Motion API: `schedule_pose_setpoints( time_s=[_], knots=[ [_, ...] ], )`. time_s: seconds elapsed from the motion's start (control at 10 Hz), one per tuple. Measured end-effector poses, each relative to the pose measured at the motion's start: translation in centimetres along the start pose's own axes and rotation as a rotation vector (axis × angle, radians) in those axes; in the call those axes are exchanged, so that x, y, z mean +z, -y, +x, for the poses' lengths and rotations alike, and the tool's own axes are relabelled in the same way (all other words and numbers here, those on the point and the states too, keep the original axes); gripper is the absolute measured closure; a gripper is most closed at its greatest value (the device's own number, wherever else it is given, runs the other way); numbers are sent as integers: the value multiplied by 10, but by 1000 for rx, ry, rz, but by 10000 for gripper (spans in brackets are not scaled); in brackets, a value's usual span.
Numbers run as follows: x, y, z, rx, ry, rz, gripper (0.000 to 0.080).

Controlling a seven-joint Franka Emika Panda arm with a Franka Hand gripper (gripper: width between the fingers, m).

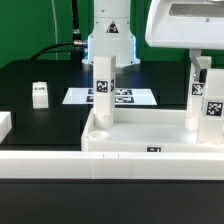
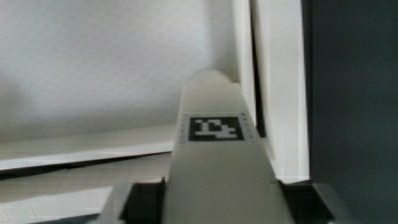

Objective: Assemble desk

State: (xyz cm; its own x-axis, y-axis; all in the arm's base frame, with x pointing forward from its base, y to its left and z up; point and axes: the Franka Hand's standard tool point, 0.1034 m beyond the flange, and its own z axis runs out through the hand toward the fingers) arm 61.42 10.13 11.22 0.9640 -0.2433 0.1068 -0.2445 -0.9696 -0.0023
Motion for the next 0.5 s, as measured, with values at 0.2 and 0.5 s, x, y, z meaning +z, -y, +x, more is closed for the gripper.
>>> schedule_pose_setpoints(
  time_s=[0.2,0.5],
  knots=[
    [0,0,-3,280,-2,29,510],
    [0,5,-4,611,-19,66,509]
  ],
)
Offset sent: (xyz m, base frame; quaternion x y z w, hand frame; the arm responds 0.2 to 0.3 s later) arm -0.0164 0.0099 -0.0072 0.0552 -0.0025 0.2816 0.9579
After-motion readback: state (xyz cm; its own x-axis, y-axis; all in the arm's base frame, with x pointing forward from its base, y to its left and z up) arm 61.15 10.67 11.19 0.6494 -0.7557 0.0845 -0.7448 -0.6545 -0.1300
